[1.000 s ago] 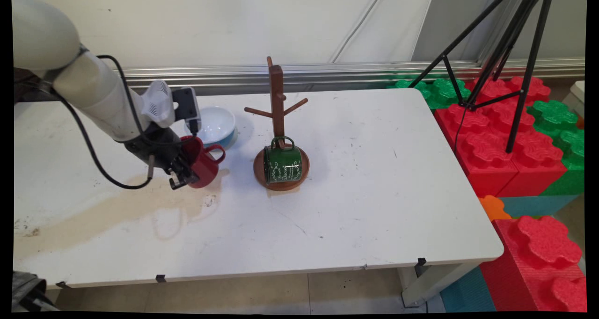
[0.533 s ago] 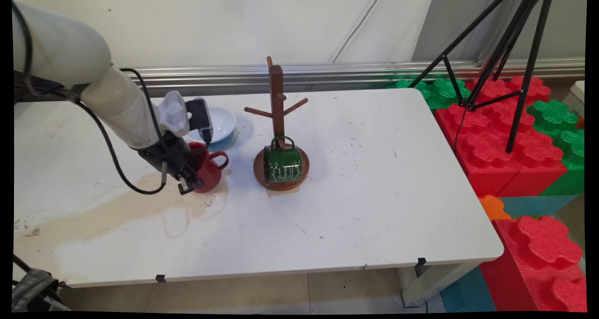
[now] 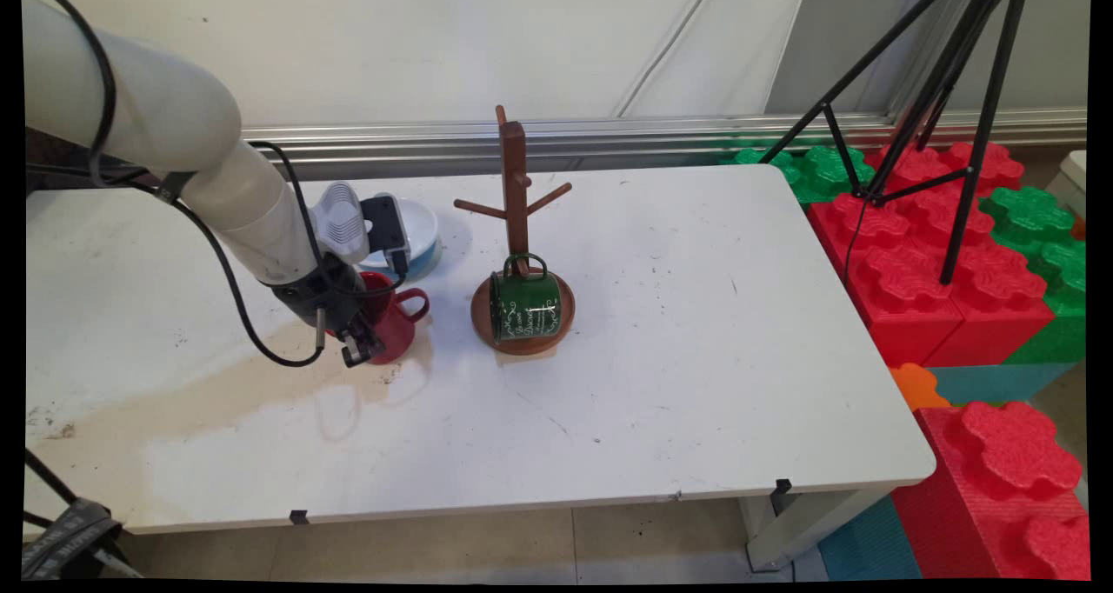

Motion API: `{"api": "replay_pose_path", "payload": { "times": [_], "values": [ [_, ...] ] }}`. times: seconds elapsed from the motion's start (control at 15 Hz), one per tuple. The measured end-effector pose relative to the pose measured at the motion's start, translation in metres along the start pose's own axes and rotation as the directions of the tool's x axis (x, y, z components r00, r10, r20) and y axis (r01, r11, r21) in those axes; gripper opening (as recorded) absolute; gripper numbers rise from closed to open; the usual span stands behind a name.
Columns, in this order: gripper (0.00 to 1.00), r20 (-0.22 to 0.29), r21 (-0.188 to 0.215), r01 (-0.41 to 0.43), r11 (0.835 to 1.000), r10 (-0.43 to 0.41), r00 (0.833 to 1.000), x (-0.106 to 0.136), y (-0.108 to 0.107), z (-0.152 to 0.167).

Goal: Place the picked object on the table

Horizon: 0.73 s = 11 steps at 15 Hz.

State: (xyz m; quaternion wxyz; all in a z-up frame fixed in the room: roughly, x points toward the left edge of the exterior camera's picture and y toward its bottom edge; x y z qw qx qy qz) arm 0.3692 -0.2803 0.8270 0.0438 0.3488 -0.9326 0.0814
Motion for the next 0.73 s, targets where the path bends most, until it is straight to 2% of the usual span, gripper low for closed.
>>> {"api": "replay_pose_path", "payload": {
  "times": [0.13, 0.2, 0.73],
  "values": [
    [0.00, 0.007, -0.003, 0.000, 1.000, 0.000, 1.000, 0.001, 0.000, 0.004],
    [1.00, 0.008, -0.002, 0.001, 1.000, -0.001, 1.000, 0.002, 0.000, 0.005],
    [1.00, -0.003, 0.017, 0.029, 0.999, -0.029, 1.000, 0.007, -0.001, 0.012]
  ]
}}
